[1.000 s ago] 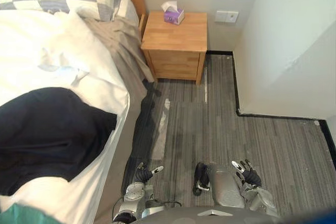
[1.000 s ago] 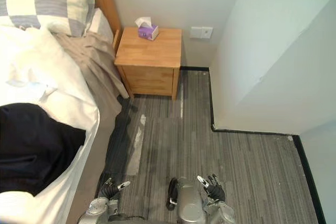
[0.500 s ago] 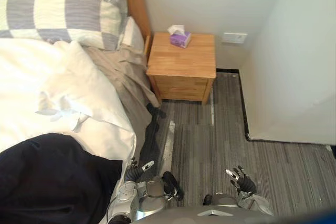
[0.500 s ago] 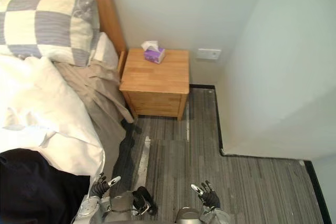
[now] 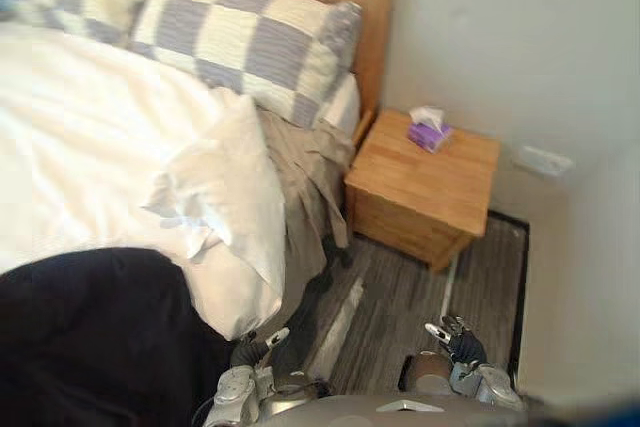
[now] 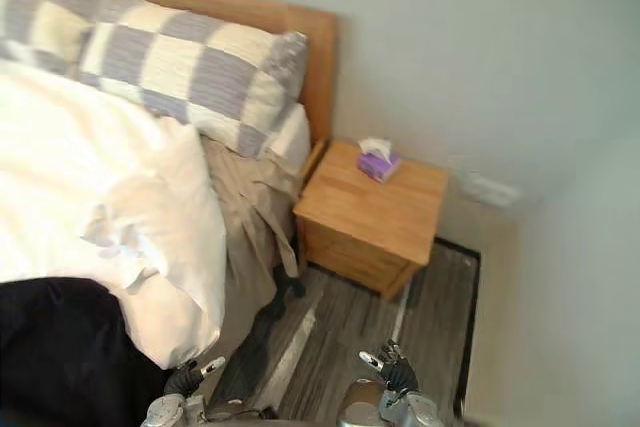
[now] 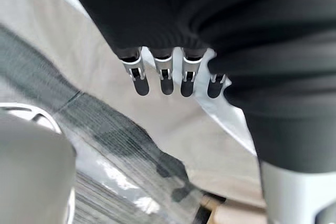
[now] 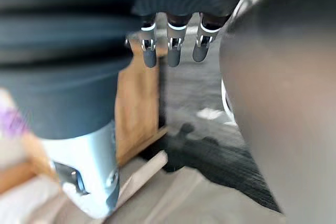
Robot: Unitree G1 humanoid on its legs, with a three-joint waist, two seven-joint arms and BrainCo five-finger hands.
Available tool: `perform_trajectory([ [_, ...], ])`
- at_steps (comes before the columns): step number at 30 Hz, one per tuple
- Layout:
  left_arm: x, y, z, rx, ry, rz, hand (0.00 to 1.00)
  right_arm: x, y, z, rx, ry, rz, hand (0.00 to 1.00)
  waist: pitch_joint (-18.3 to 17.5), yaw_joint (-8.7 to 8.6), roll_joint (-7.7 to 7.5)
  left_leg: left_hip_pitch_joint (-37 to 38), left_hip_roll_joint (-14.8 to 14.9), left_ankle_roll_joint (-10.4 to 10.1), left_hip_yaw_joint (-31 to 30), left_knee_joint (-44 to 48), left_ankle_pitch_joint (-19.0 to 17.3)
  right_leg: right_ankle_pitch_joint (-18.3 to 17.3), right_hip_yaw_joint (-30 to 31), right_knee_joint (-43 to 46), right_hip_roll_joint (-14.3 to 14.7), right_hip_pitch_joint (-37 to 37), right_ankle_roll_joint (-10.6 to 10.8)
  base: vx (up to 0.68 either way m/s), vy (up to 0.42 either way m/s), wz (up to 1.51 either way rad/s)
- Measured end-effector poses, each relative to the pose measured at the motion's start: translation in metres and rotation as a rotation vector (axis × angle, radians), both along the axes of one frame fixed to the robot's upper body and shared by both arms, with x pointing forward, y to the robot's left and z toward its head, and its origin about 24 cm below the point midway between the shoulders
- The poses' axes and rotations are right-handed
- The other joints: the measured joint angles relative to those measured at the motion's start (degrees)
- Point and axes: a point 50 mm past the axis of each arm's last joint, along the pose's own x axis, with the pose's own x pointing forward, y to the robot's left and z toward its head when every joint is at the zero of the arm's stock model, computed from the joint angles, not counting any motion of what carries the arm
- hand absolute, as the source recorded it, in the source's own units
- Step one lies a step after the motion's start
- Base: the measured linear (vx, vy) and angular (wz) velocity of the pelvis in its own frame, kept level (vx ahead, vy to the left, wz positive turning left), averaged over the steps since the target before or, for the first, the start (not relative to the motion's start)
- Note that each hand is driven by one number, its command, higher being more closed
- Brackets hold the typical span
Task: Tidy the bed and pick cloth on bed and put in laundry
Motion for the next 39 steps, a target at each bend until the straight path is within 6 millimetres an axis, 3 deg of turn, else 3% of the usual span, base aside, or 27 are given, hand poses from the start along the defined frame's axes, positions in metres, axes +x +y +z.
perform_trajectory([
  [1, 0.001, 0.004, 0.001, 0.008, -0.001, 0.004, 0.0, -0.004, 0.005, -0.001, 0.015, 0.005, -0.006, 0.0, -0.56, 0.29, -1.3, -0.84, -0.41, -1.35, -4.07, -0.35, 0.06, 1.62, 4.76, -9.88, 0.61, -0.27, 0.6, 0.15, -0.395, 2.03],
  [2, 0.001, 0.015, 0.003, 0.034, -0.002, 0.012, 0.0, -0.011, 0.014, -0.004, 0.042, 0.023, -0.021, 0.0, -1.9, 0.9, -4.54, -3.26, -1.91, -3.63, -5.31, 2.31, -0.36, 6.93, 8.12, -20.16, -1.03, 1.05, 2.02, 0.24, -0.472, 2.06],
  [3, 0.003, 0.01, 0.002, 0.018, -0.002, 0.028, 0.0, -0.012, 0.008, -0.005, 0.035, 0.028, -0.049, 0.0, -1.62, 1.4, -3.22, -4.96, -0.35, -3.82, -5.15, 5.94, -0.96, 5.53, 4.35, -19.53, -0.92, 1.87, 2.31, 0.27, -0.39, 1.99],
  [4, 0.001, 0.0, 0.0, -0.009, -0.003, 0.044, 0.0, -0.019, 0.003, -0.005, 0.02, 0.036, -0.065, 0.0, -1.95, 1.82, -1.22, -6.95, 0.26, -2.98, -4.57, 9.01, -1.26, 6.55, 0.32, -19.08, -0.99, 4.63, 2.98, 0.26, -0.253, 1.58],
  [5, 0.0, -0.004, -0.001, -0.02, 0.001, 0.052, 0.0, -0.017, 0.0, -0.003, 0.014, 0.021, -0.068, 0.0, -1.9, 1.74, -0.09, -7.16, 0.18, -2.93, -4.84, 9.25, -1.18, 6.64, 2.1, -16.13, -0.11, 4.5, 2.81, 0.21, -0.124, 1.77],
  [6, -0.005, -0.009, -0.003, -0.04, 0.01, 0.088, 0.0, -0.012, -0.005, 0.0, -0.006, -0.001, -0.036, 0.0, -2.13, 1.76, 1.52, -5.6, 1.48, -3.43, -6.94, 7.61, -3.04, 6.45, 8.02, -5.67, 2.14, 1.06, 2.74, 0.16, -0.143, 1.58],
  [7, -0.004, -0.005, -0.002, -0.034, 0.004, 0.121, 0.0, -0.01, 0.001, 0.0, 0.002, 0.003, -0.003, 0.0, -2.2, 2.39, 1.38, -4.63, 1.92, -3.66, -9.33, 6.94, -2.95, 2.85, 11.82, -6.51, 3.74, 0.64, 1.85, 0.15, -0.168, 1.41],
  [8, -0.006, -0.002, -0.001, -0.026, 0.002, 0.131, 0.0, -0.009, 0.007, -0.001, 0.012, 0.003, 0.024, 0.0, -2.54, 3.15, 0.05, -4.49, 1.66, -4.42, -10.3, 7.03, -3.06, 3.58, 12.83, -10.45, 4.24, 1.02, 1.24, 0.16, -0.261, 0.97],
  [9, -0.004, 0.004, 0.001, -0.009, -0.018, 0.144, 0.0, -0.008, 0.018, -0.001, 0.027, -0.002, 0.067, 0.0, -2.75, 4.66, -1.77, -4.47, 1.28, -5.8, -11.66, 7.5, -3.77, 1.28, 12.51, -12.31, 4.14, 2.7, 0.44, 0.2, -0.241, 0.57],
  [10, -0.004, 0.002, 0.001, -0.009, -0.021, 0.154, 0.0, -0.003, 0.024, 0.0, 0.025, -0.02, 0.108, 0.0, -3.03, 5.29, -0.85, -4.76, 2.79, -6.84, -12.3, 7.37, -3.37, 0.66, 10.95, -12.24, 5.03, 2.95, -0.25, 0.19, -0.23, 0.46],
  [12, -0.006, 0.003, 0.0, -0.008, -0.022, 0.175, 0.0, 0.007, 0.033, 0.003, 0.035, -0.049, 0.18, 0.0, -3.59, 4.49, -0.87, -5.04, 3.65, -7.99, -13.15, 5.56, -2.56, -0.65, 8.54, -13.33, 5.42, 3.47, -1.16, 0.17, -0.183, 0.45],
  [16, -0.007, -0.001, 0.0, -0.019, -0.039, 0.192, 0.0, 0.016, 0.046, 0.005, 0.046, -0.056, 0.239, 0.0, -3.54, 4.31, 0.2, -5.0, 3.93, -9.63, -11.25, 0.94, 4.33, -1.0, 4.55, -16.91, 4.28, 5.93, -1.91, 0.14, -0.144, 0.5],
  [18, -0.006, -0.001, 0.001, -0.015, -0.045, 0.193, 0.0, 0.014, 0.049, 0.004, 0.056, -0.033, 0.241, 0.0, -3.65, 4.25, 0.28, -5.1, 4.5, -10.01, -9.66, 0.28, 6.47, -0.72, 1.03, -19.04, 3.71, 8.74, -1.82, 0.12, -0.123, 0.97],
  [20, -0.005, 0.002, 0.002, 0.005, -0.052, 0.176, 0.0, 0.01, 0.051, -0.001, 0.069, 0.016, 0.209, 0.0, -3.88, 4.26, -1.11, -6.47, 4.48, -9.59, -2.83, 0.45, 10.62, -0.59, -4.57, -20.71, 1.9, 12.02, -1.85, 0.13, -0.123, 1.27],
  [21, -0.005, 0.004, 0.003, 0.015, -0.05, 0.161, 0.0, 0.009, 0.05, -0.002, 0.068, 0.03, 0.196, 0.0, -4.15, 4.24, -1.53, -7.11, 4.34, -8.94, -0.57, 0.52, 11.96, -0.41, -6.02, -20.69, 1.33, 12.46, -1.95, 0.11, -0.109, 1.35],
  [22, -0.002, 0.004, 0.004, 0.032, -0.053, 0.128, 0.0, 0.008, 0.046, -0.003, 0.069, 0.045, 0.148, 0.0, -4.11, 3.98, -1.83, -7.34, 4.26, -6.62, 3.92, 0.28, 14.56, 0.53, -8.56, -18.49, 0.41, 13.03, -2.32, 0.09, -0.076, 1.25],
  [23, -0.001, 0.003, 0.004, 0.035, -0.056, 0.118, 0.0, 0.009, 0.043, -0.003, 0.066, 0.044, 0.118, 0.0, -3.83, 3.72, -1.45, -7.24, 4.65, -5.49, 5.65, 0.15, 15.92, 1.54, -9.06, -13.85, -0.06, 11.8, -3.03, 0.08, -0.066, 1.2],
  [24, 0.003, -0.003, 0.005, 0.029, -0.06, 0.104, 0.0, 0.013, 0.037, -0.001, 0.058, 0.029, 0.096, 0.0, -3.21, 3.39, 0.73, -6.96, 6.57, -5.24, 7.1, -0.35, 16.64, 0.23, -7.56, -7.51, 0.53, 7.21, -2.72, 0.02, -0.004, 0.82],
  [25, 0.0, -0.006, 0.003, 0.024, -0.046, 0.092, 0.0, 0.021, 0.034, 0.003, 0.059, 0.003, 0.076, 0.0, -3.32, 2.34, 0.96, -6.11, 7.48, -6.03, 8.32, -2.35, 17.09, 5.04, -4.53, -22.7, 3.8, 7.97, -2.88, 0.01, -0.008, 0.8],
  [26, 0.001, 0.005, 0.004, 0.066, -0.039, 0.051, 0.0, 0.021, 0.036, 0.002, 0.08, -0.003, 0.036, 0.0, -2.26, 2.39, -0.34, -4.71, 6.46, -6.8, 9.35, -3.89, 16.61, 8.67, -3.48, -27.0, 2.77, 9.3, -2.16, 0.04, -0.039, 0.63],
  [29, 0.001, -0.01, 0.0, 0.05, 0.004, -0.058, 0.0, 0.008, 0.011, -0.002, 0.048, 0.04, -0.079, 0.0, -2.8, 1.64, 1.84, -0.64, 5.73, -7.54, 9.75, -11.88, 17.98, 8.69, -4.55, -27.69, 3.54, 10.29, -2.04, 0.07, 0.005, 0.2],
  [39, -0.003, -0.011, -0.003, 0.044, 0.05, -0.109, 0.0, -0.031, -0.009, -0.01, 0.081, 0.077, -0.381, 0.0, -2.83, 1.0, 1.43, 3.0, 4.09, -8.03, 11.43, -17.18, 17.42, 10.08, -4.04, -30.81, 3.83, 12.83, -0.57, -0.04, 0.056, 0.01],
])
